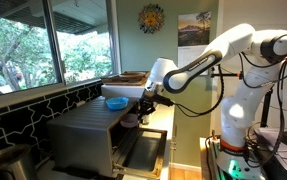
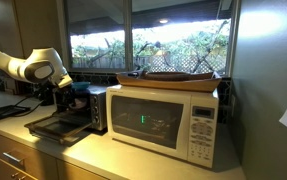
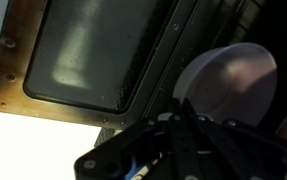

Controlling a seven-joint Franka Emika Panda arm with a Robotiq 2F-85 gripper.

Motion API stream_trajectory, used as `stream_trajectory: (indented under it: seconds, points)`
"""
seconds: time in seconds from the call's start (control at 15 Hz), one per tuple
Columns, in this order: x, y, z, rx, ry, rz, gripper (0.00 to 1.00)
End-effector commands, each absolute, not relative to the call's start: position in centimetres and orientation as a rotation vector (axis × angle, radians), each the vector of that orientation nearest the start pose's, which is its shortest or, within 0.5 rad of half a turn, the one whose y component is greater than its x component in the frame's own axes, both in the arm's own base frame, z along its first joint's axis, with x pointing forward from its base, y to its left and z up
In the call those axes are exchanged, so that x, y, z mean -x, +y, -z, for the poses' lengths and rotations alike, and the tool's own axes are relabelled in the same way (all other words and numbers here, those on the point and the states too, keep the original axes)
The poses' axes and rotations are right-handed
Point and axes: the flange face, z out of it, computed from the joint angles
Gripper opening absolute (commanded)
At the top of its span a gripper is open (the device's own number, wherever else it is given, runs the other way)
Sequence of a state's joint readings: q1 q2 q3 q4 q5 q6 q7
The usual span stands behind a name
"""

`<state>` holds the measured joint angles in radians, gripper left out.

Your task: Put the purple bowl in the toaster oven.

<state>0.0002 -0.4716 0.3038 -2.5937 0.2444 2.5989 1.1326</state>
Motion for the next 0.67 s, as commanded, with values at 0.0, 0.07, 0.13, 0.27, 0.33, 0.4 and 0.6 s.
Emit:
stream_trajectory:
  seconds: [0.0, 0.07, 0.13, 0.27, 0.33, 0.4, 0.6]
  points:
    - [-41.29, 12.81, -45.24, 2.373, 1.4, 0.487, 0.01]
    - [-41.43, 12.75, -45.21, 2.345, 1.419, 0.499, 0.01]
    - [-41.53, 12.82, -45.16, 2.338, 1.422, 0.491, 0.01]
    - [-41.74, 12.9, -44.98, 2.321, 1.435, 0.498, 0.01]
    - [-41.88, 12.87, -44.9, 2.305, 1.447, 0.511, 0.01]
    - [-42.0, 12.83, -44.86, 2.292, 1.458, 0.511, 0.01]
    - [-42.26, 12.84, -44.59, 2.27, 1.477, 0.512, 0.01]
